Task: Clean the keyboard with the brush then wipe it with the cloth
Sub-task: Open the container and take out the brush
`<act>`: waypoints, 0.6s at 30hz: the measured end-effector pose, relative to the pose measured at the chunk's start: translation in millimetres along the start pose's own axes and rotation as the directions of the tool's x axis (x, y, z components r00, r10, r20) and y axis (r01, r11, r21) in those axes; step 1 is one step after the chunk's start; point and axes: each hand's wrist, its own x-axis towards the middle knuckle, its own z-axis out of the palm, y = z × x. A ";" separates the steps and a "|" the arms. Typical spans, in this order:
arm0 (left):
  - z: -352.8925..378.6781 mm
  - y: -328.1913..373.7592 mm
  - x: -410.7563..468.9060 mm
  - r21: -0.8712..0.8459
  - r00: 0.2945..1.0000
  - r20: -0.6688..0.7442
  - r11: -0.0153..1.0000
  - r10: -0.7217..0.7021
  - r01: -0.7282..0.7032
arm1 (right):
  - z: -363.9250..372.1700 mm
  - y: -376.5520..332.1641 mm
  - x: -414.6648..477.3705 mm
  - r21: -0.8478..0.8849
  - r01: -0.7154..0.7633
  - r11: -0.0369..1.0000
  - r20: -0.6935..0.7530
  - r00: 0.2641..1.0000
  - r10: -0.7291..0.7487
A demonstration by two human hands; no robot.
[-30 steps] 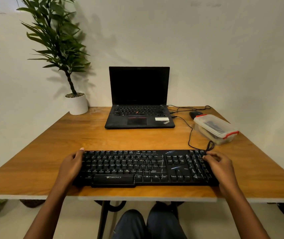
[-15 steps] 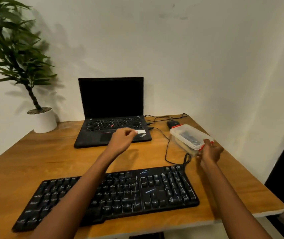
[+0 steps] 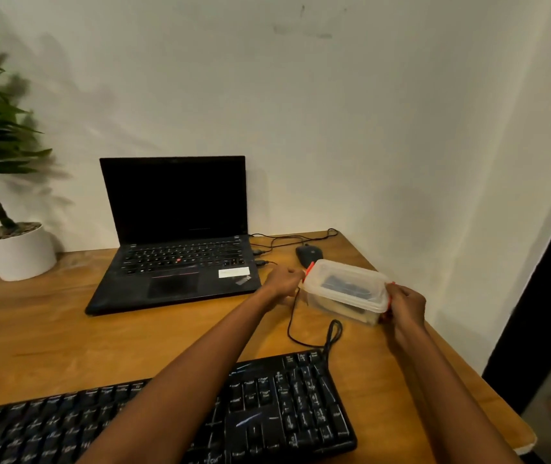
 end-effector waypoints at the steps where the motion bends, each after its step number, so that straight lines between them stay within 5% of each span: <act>1: 3.5 -1.8 4.1 -0.039 1.000 0.009 0.999 -0.019 0.020 | 1.7 0.3 0.6 -0.014 0.006 1.000 0.007 1.000 -0.006; 12: 18.9 -12.1 41.4 -0.056 0.981 -0.181 0.997 -0.064 0.055 | 20.1 6.6 8.4 -0.171 0.112 0.979 0.037 0.994 -0.107; 18: 10.5 -18.3 44.1 -0.134 0.965 -0.215 0.983 -0.149 0.121 | 22.8 12.8 8.9 -0.187 0.048 0.981 0.030 0.999 -0.044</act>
